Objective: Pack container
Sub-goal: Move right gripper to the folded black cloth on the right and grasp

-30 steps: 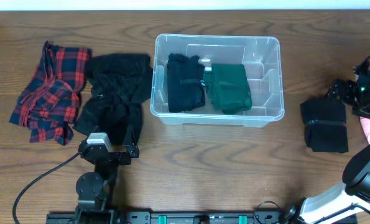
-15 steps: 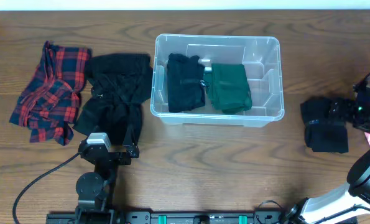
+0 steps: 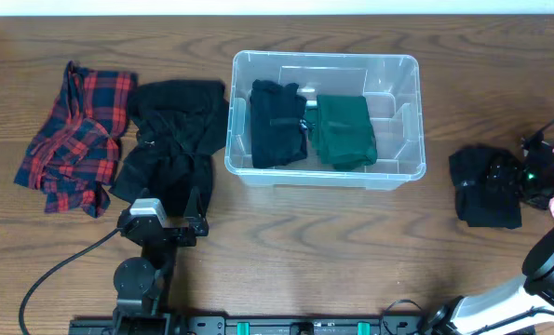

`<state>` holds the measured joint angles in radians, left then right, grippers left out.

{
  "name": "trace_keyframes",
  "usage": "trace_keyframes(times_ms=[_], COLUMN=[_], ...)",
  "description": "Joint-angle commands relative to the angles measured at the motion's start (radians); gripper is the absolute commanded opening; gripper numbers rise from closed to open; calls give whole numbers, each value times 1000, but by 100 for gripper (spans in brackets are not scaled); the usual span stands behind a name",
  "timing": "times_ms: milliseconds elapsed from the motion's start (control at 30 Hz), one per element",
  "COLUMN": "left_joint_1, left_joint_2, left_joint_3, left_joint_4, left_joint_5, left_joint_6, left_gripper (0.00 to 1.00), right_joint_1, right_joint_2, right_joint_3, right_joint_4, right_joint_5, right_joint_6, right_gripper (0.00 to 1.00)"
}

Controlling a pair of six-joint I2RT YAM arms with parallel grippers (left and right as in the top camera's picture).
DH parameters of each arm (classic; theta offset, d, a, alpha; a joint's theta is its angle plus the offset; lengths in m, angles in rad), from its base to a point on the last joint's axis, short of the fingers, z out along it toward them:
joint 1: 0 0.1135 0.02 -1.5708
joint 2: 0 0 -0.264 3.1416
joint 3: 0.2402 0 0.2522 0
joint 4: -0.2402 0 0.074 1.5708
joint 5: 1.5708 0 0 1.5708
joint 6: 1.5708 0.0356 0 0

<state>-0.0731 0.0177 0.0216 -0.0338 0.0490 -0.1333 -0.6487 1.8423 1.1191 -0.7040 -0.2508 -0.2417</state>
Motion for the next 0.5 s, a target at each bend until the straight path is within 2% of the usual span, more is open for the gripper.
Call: trace_keyframes(times_ms=[0,67,167,300,467], left_joint_1=[5,5,5,5,5], left_joint_2=[1,1,1,1,1], left_joint_3=[-18,-18,-18,-18,-18], left_joint_4=[-36,-36,-36,-36,-36], left_joint_5=[-15,-15,-15,-15,-15], left_joint_6=[6,6,6,6,6], left_gripper=[98,98,98,98,98], right_joint_1=[-3,-3,-3,-3,-3], right_joint_2=[6,5,5,5,-1], right_joint_3=[-43,-43,-42,-26,34], right_joint_4=[9,17,22,23,-21], right_joint_5=[-16,-16,-16,-16,-80], right_joint_6=[22,59,73,141,193], right_gripper=[77,61,29,1,1])
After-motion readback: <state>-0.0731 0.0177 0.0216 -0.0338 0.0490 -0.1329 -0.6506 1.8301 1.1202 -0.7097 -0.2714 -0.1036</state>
